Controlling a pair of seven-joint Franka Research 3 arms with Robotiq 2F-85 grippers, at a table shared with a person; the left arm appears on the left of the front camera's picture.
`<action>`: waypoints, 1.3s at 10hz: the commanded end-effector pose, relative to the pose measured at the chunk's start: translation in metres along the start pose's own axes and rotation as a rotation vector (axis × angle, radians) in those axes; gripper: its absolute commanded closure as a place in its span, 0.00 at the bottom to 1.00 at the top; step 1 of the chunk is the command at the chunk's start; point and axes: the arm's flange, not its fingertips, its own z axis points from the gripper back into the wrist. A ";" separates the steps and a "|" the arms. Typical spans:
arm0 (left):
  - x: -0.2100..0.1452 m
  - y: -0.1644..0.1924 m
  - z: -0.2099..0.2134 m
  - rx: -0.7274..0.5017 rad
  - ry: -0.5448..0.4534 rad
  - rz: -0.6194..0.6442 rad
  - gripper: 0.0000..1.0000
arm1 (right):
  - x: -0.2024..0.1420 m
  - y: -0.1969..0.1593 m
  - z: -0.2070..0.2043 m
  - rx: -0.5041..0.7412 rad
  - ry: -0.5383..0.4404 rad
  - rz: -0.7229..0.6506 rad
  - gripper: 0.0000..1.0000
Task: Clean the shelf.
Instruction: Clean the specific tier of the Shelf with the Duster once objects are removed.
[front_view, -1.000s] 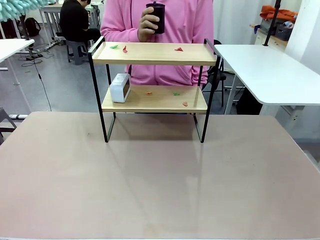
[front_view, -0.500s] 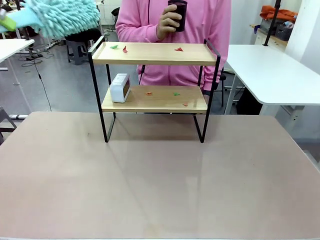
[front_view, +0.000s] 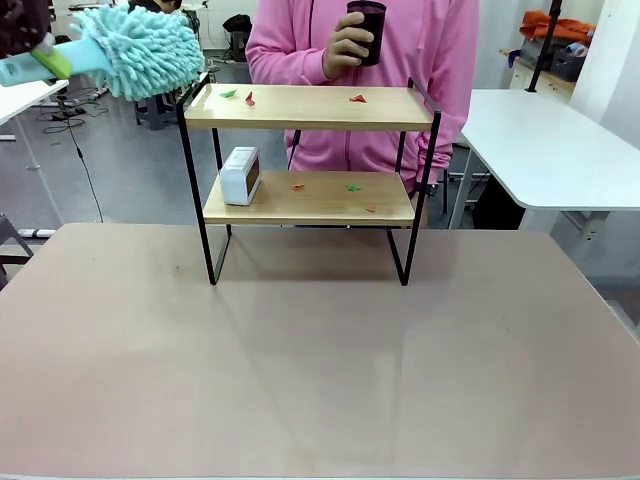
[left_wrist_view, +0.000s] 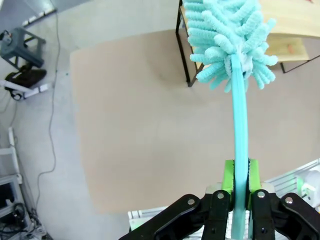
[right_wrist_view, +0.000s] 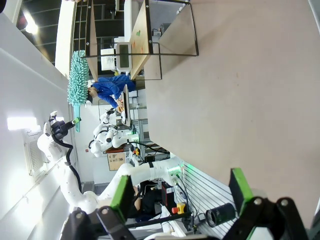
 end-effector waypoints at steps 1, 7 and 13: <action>0.004 -0.013 -0.006 -0.001 -0.065 -0.006 1.00 | -0.001 0.000 0.002 0.002 0.008 0.030 0.00; 0.014 -0.051 -0.055 0.104 -0.078 -0.037 1.00 | -0.001 0.000 0.002 0.002 0.008 0.030 0.00; 0.014 -0.061 -0.088 0.193 -0.070 -0.036 1.00 | -0.001 0.000 0.002 0.002 0.008 0.030 0.00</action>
